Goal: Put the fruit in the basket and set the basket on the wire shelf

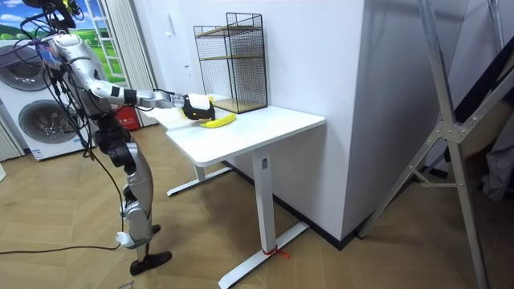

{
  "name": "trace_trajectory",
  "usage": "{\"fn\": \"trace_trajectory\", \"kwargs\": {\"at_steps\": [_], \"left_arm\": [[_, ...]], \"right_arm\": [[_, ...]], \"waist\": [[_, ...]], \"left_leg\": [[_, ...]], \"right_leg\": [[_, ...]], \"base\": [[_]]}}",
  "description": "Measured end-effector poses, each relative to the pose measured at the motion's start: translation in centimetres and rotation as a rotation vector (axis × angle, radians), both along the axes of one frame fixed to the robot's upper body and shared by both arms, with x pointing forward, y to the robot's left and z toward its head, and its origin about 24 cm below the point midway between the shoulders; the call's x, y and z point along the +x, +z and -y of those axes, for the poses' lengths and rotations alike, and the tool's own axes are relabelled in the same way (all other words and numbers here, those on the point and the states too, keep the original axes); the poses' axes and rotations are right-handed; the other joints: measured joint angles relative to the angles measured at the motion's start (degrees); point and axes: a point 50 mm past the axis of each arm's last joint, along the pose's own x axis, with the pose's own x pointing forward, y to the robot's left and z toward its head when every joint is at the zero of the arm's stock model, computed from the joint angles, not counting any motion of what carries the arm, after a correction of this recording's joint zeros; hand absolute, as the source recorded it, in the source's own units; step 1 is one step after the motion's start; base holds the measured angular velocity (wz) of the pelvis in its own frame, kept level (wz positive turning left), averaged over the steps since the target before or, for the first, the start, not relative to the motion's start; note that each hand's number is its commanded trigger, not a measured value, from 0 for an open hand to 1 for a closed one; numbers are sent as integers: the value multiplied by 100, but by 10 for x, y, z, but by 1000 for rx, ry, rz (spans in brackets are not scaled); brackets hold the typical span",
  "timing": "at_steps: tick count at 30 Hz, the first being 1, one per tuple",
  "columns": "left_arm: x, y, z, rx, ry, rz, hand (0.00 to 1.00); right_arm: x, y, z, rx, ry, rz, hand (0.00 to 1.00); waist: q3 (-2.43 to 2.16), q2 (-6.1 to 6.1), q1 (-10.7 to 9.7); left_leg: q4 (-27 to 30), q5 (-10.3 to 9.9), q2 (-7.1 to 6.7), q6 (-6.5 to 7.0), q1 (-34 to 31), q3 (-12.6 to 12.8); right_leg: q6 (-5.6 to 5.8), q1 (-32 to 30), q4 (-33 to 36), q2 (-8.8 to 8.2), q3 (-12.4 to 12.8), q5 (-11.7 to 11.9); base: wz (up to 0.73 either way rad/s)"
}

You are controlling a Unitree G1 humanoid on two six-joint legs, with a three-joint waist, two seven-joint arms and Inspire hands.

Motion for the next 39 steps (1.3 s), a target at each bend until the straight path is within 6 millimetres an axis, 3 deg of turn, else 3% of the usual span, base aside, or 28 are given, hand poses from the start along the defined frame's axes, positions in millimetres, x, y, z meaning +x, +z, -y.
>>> {"fn": "trace_trajectory", "kwargs": {"at_steps": [12,28,30,36,39], "left_arm": [[-3,0,0,0,2,-7,0],[-6,1,-1,4,18,-9,0],[-6,0,-1,4,35,-8,0],[-16,0,1,1,61,-33,0],[-18,-1,4,-5,68,-37,0]], "right_arm": [[1,-3,5,43,-42,-10,100],[-8,-3,16,302,-217,24,100],[-8,-3,19,328,-244,32,100],[-7,4,29,371,-341,102,100],[-2,21,32,394,-364,191,100]], "waist": [[-9,38,-7],[-15,78,-25],[-33,97,-56],[-22,153,-162],[-13,137,-186]], "left_leg": [[-4,0,0,0,23,-9],[-19,0,-1,0,59,23],[-17,1,-2,0,62,35],[-12,3,2,1,81,74],[-13,3,3,1,80,91]], "right_leg": [[0,38,5,-2,-20,0],[1,-2,-7,0,30,-1],[1,10,4,-2,43,-1],[1,-12,21,-2,70,-1],[2,-21,7,-2,79,-1]], "base": [[0],[-1],[-4],[-2],[-2]]}}
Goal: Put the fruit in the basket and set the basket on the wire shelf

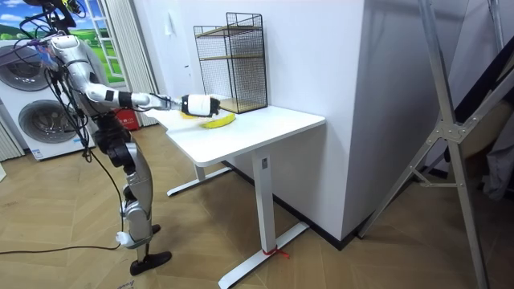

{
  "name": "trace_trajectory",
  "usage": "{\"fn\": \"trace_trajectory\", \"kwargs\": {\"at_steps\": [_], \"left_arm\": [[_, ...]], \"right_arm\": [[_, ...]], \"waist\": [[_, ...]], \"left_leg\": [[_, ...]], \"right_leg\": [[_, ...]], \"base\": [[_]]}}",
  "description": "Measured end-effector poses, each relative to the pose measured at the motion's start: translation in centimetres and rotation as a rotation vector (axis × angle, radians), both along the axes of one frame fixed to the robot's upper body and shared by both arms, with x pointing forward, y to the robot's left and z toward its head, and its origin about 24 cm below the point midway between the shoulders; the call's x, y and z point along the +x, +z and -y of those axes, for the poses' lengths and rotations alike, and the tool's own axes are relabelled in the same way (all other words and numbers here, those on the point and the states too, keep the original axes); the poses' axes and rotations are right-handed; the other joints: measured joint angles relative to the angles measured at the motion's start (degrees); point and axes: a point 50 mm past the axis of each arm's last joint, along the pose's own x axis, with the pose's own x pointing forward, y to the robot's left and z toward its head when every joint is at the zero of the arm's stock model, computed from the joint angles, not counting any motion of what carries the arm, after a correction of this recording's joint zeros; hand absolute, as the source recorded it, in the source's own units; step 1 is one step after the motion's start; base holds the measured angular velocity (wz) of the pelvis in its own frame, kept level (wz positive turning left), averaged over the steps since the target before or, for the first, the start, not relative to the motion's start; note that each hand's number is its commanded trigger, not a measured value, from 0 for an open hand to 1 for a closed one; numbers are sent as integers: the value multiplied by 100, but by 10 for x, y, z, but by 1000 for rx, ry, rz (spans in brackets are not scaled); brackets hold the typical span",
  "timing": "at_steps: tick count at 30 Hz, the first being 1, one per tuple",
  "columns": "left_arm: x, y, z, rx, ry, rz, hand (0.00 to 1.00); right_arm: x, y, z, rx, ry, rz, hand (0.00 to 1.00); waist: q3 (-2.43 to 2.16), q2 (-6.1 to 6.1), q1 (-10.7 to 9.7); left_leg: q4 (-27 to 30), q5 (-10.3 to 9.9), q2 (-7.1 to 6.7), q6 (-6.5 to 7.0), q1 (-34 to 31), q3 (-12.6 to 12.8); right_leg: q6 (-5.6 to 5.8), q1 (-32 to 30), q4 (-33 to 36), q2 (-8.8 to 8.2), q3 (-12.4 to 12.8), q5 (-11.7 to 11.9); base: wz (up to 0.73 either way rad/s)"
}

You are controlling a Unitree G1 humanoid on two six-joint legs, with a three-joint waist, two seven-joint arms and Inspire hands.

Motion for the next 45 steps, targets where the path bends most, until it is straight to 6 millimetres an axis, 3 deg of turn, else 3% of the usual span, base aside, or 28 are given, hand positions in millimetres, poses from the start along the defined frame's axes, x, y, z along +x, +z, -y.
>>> {"fn": "trace_trajectory", "kwargs": {"at_steps": [2,8,15,23,27,31,39,45], "left_arm": [[0,0,1,-1,-1,-1,0],[-1,0,1,4,-4,-1,0],[1,0,1,3,-5,4,0],[15,-1,2,-4,-22,43,0],[18,-1,3,-7,-34,47,0],[22,-1,2,-9,-41,55,0],[19,-1,2,-10,-41,38,0],[24,-2,4,-18,-68,42,0]], "right_arm": [[6,19,-2,4,-15,95,100],[14,51,-12,4,12,244,100],[16,64,-20,-25,60,293,100],[21,86,-41,-166,201,353,100],[22,87,-51,-203,263,344,100],[22,84,-56,-298,315,311,100],[22,74,-76,-309,457,233,100],[24,74,-86,-303,519,226,100]], "waist": [[-4,-9,-7],[-2,-27,-9],[-8,-56,-11],[13,-54,39],[30,-58,94],[79,-92,209],[42,-188,365],[85,-100,389]], "left_leg": [[-1,0,0,0,2,3],[-8,0,-1,0,-37,-16],[-9,0,0,0,-89,-6],[-3,0,4,0,-77,-10],[-2,0,4,0,-61,-3],[-10,1,5,0,-118,0],[22,1,5,0,-272,-23],[18,1,4,1,-273,-28]], "right_leg": [[0,10,-8,0,0,0],[0,-18,-16,-1,-17,0],[0,-50,8,1,-10,2],[-1,-57,34,5,1,2],[-1,-87,44,5,7,2],[0,-171,93,4,12,2],[-3,-260,87,0,-27,4],[-2,-260,83,-5,-37,4]], "base": [[0],[0],[0],[0],[0],[0],[1],[0]]}}
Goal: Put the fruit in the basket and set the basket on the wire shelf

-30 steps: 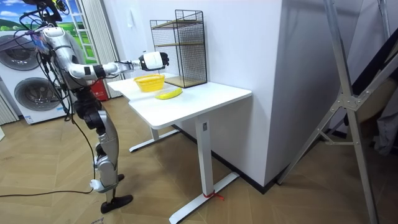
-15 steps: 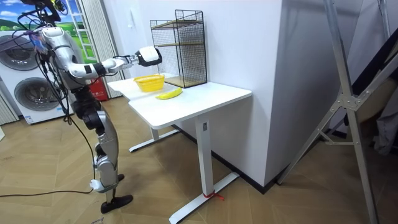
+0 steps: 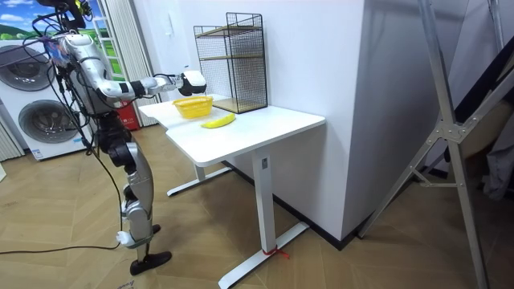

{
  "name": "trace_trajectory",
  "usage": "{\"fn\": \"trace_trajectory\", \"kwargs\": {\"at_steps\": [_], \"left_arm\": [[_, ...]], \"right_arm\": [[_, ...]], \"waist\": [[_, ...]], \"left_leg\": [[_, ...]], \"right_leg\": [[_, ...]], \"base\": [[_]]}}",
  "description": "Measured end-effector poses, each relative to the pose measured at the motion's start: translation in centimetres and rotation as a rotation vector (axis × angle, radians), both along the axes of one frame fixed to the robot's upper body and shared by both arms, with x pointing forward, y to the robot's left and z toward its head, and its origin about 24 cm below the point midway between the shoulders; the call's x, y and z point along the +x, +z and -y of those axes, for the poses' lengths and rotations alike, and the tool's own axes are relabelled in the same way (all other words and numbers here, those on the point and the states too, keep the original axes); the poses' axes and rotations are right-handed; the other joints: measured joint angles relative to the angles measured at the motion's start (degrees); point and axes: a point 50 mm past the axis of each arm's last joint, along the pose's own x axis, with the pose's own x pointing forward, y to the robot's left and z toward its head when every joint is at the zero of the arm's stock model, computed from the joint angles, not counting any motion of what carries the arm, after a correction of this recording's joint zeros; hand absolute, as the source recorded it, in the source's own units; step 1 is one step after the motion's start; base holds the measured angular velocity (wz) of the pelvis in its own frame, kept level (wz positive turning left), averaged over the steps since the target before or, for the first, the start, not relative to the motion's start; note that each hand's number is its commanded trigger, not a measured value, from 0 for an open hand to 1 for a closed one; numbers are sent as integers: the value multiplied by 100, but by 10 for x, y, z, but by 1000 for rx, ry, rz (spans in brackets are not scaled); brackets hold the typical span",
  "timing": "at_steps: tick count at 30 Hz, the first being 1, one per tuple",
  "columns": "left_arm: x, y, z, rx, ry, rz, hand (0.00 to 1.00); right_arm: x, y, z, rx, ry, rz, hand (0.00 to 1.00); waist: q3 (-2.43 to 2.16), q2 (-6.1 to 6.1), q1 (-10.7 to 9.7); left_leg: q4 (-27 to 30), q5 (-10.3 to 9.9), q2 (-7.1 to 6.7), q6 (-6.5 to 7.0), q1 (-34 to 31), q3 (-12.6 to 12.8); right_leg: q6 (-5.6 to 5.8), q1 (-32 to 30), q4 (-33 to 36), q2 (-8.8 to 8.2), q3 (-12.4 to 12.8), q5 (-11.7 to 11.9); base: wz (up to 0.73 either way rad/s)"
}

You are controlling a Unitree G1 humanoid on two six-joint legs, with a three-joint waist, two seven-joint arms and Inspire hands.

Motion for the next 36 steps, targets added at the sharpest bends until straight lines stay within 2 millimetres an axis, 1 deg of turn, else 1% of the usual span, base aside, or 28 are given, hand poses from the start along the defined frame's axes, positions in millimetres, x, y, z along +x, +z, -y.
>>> {"fn": "trace_trajectory", "kwargs": {"at_steps": [1,4,6,7,8,9,10,13,19,26,36], "left_arm": [[1,0,0,-1,-2,2,0],[3,0,2,-3,-14,4,0],[3,0,2,-4,-15,6,0],[4,0,2,-4,-15,7,0],[4,0,2,-3,-16,9,0],[5,0,2,-3,-16,10,0],[5,0,2,-3,-16,10,0],[6,0,2,-3,-17,13,0],[6,0,1,-3,-16,13,0],[5,0,1,-2,-15,9,0],[5,0,1,-2,-15,8,0]], "right_arm": [[0,0,0,1,0,0,100],[0,-1,-1,-1,8,-13,100],[0,-2,-2,-3,18,-27,100],[0,-3,-3,-7,28,-35,98],[-1,-5,-5,-11,37,-45,64],[-1,-6,-7,-13,45,-49,3],[-1,-7,-8,-12,57,-57,0],[-2,-8,-10,-11,66,-67,0],[-2,-20,-5,-23,46,-116,0],[-2,-21,-5,-26,43,-120,0],[-3,-25,-4,-24,37,-134,0]], "waist": [[8,23,13],[-10,67,28],[-23,74,28],[-24,74,24],[-27,71,15],[-27,71,15],[-27,71,31],[-28,69,27],[-39,66,31],[-41,84,-29],[-48,61,-38]], "left_leg": [[1,0,1,0,1,0],[1,0,1,0,0,5],[2,0,1,0,2,5],[5,0,1,0,1,-3],[11,0,1,0,5,-8],[12,0,1,0,9,-6],[17,0,1,0,7,-8],[25,0,1,0,7,-18],[30,0,1,0,-3,-25],[28,0,1,0,9,-24],[27,0,1,0,18,-24]], "right_leg": [[0,1,-1,1,-4,0],[0,-8,0,2,-2,0],[0,-7,4,2,-1,0],[0,4,3,1,-12,0],[0,11,3,-1,-22,0],[0,10,3,-1,-22,0],[-1,13,3,-1,-24,0],[-3,16,3,-3,-42,2],[-4,-14,6,-3,-49,2],[-4,18,4,-4,-52,2],[-4,20,4,-4,-55,2]], "base": [[0],[0],[0],[4],[3],[0],[0],[0],[1],[0],[0]]}}
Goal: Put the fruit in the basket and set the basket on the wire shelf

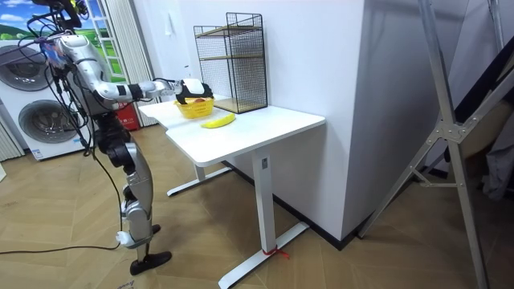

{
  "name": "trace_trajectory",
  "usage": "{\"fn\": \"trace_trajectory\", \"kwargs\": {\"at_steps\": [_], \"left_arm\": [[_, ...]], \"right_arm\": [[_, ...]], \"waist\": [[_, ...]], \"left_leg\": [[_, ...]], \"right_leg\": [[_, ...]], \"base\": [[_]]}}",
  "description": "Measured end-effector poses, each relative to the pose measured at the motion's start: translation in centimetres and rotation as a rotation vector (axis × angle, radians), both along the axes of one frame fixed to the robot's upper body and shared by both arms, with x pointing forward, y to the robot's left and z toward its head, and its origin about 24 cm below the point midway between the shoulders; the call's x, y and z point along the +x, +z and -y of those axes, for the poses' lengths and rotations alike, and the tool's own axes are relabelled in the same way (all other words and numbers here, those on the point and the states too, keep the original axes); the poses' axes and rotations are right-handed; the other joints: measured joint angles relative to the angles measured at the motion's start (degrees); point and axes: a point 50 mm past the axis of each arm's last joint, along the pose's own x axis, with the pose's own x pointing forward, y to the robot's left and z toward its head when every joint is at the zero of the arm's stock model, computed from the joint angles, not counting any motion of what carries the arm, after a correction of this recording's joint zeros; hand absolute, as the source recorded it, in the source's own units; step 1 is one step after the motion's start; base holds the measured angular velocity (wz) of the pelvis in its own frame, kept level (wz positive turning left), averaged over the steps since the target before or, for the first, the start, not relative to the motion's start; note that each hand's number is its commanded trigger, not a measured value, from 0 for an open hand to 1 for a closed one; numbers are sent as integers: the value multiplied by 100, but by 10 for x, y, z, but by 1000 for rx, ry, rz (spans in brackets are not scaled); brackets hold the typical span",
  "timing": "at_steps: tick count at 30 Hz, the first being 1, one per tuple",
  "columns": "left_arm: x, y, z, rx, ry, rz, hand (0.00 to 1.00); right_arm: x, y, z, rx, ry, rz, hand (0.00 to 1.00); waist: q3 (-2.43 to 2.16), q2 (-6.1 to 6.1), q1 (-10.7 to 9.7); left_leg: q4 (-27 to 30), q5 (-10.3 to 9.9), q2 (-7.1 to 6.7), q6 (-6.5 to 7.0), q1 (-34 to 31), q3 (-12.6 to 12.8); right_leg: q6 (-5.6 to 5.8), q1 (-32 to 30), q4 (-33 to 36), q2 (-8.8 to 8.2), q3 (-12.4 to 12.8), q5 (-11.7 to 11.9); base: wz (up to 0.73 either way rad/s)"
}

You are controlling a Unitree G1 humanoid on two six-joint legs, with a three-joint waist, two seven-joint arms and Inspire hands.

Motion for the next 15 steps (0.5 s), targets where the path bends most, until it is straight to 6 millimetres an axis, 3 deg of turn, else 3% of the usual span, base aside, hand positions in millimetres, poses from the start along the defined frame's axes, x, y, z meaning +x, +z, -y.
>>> {"fn": "trace_trajectory", "kwargs": {"at_steps": [9,15], "left_arm": [[-3,0,-2,6,3,-8,0],[-11,0,-3,6,9,-20,0]], "right_arm": [[-2,-2,1,56,-56,16,0],[0,8,21,173,-179,80,0]], "waist": [[28,-100,-37],[14,-109,-139]], "left_leg": [[-13,0,0,0,81,36],[-2,-1,0,0,55,8]], "right_leg": [[0,69,3,6,71,0],[1,106,1,6,21,0]], "base": [[-2],[3]]}}
